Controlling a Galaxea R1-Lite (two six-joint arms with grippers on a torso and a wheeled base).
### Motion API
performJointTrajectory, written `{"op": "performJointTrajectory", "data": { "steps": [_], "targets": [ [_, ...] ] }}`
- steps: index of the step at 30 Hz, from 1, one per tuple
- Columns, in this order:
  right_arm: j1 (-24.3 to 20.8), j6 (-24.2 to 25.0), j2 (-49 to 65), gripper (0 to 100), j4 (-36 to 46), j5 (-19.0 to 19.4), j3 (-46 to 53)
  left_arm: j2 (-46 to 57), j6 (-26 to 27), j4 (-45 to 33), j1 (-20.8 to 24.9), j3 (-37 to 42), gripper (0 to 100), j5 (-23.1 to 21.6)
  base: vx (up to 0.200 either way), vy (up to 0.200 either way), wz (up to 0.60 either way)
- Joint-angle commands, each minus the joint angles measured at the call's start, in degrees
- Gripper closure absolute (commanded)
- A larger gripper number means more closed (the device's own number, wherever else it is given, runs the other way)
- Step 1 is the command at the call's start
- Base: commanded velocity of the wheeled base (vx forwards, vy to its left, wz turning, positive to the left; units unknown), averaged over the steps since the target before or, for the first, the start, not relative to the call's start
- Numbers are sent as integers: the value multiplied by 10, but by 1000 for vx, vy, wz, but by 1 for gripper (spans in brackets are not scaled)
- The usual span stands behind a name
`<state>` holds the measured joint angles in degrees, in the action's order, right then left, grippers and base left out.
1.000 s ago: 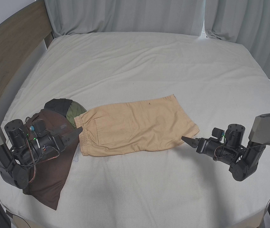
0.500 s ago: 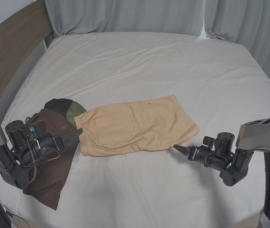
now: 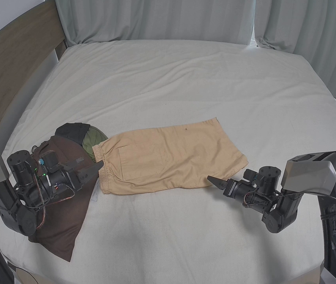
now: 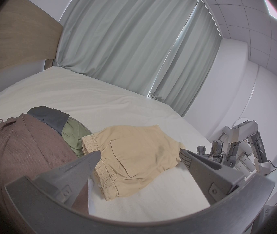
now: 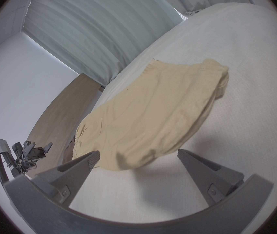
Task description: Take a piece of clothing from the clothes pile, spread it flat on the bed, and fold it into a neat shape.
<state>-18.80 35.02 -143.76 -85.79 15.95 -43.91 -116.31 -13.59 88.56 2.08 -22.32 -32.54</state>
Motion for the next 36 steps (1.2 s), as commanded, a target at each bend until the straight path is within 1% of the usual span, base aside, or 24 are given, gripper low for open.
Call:
{"op": "performJointTrajectory", "data": {
  "steps": [1,5,7,8,10,20,29,33,34,36],
  "targets": [
    [-5,3,-26,0,-9,-7,-23,-1,0,0,1,0,0,0,0,0,0],
    [-11,20,-32,0,-13,-8,-43,-1,0,0,1,0,0,0,0,0,0],
    [-17,39,-33,0,-16,-7,-49,-3,0,0,1,0,0,0,0,0,0],
    [-17,39,-33,0,-16,-7,-49,-3,0,0,1,0,0,0,0,0,0],
    [-29,63,-35,0,-20,-8,-65,-8,0,0,1,0,0,0,0,0,0],
    [-42,73,-48,0,-24,-9,-81,-10,0,0,1,-1,0,0,0,0,0],
    [-42,81,-52,0,-24,-8,-82,-11,-1,0,2,-1,0,-2,0,0,0],
    [-42,81,-54,0,-24,-8,-83,-10,-1,0,9,1,0,-1,0,0,0],
    [-42,80,-56,100,-24,-8,-83,-10,-3,0,9,2,0,-2,0,0,0],
    [-41,80,-63,100,-25,-8,-83,-11,-4,0,10,2,0,-2,0,0,0]
  ]
}}
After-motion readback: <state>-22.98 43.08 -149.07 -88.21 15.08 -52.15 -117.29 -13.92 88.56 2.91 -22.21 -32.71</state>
